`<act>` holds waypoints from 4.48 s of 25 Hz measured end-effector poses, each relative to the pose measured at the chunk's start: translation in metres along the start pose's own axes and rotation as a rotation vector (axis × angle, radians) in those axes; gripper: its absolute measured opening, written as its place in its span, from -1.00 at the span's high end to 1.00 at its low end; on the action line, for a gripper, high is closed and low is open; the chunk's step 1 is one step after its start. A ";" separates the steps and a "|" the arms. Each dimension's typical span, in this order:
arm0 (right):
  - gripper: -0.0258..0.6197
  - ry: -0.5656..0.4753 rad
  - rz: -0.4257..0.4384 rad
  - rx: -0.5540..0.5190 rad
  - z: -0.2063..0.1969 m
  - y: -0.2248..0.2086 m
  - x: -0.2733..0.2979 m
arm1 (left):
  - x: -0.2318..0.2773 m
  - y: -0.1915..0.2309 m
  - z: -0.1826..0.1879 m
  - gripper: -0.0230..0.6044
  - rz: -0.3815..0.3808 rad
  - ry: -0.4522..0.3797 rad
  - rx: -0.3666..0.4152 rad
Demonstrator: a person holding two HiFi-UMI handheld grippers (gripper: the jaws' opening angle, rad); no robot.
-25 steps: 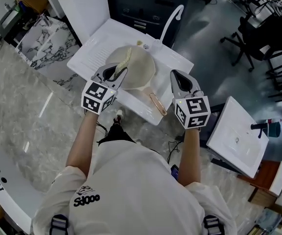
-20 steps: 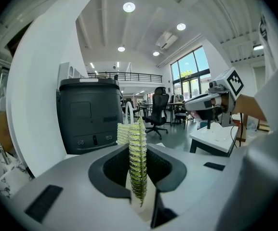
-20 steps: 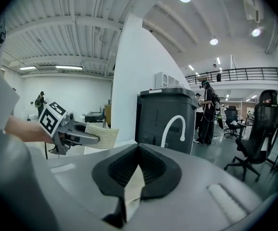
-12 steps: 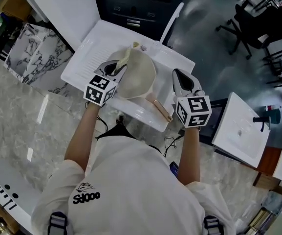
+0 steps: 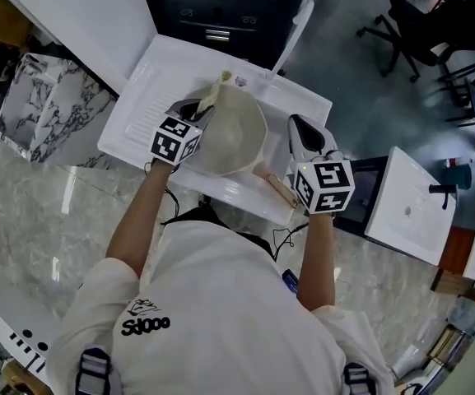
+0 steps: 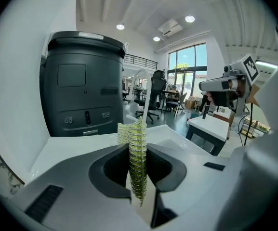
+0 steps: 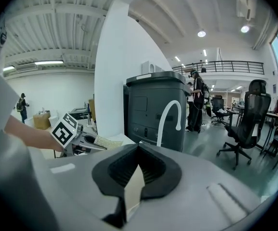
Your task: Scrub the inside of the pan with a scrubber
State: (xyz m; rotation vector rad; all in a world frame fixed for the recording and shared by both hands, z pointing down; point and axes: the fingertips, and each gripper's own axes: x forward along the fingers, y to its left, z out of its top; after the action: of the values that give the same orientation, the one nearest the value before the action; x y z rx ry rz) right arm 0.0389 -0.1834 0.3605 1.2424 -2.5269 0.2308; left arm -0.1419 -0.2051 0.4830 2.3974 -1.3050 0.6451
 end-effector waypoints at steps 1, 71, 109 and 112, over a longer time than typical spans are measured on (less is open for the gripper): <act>0.89 0.008 -0.009 0.001 -0.002 0.001 0.002 | 0.006 0.004 -0.004 0.70 -0.006 0.011 -0.001; 0.89 0.171 -0.150 0.126 -0.096 -0.009 0.010 | 0.179 -0.005 -0.099 0.71 -0.134 0.326 -0.074; 0.89 0.163 -0.176 0.153 -0.102 -0.006 -0.011 | 0.141 -0.149 -0.106 0.71 -0.871 0.403 -0.071; 0.89 0.163 -0.174 0.150 -0.101 -0.005 -0.011 | 0.131 -0.154 -0.111 0.71 -0.938 0.451 -0.102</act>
State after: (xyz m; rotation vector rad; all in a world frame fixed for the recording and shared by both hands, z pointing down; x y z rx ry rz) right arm 0.0700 -0.1496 0.4513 1.4292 -2.2842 0.4677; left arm 0.0261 -0.1615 0.6352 2.2363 0.0126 0.7143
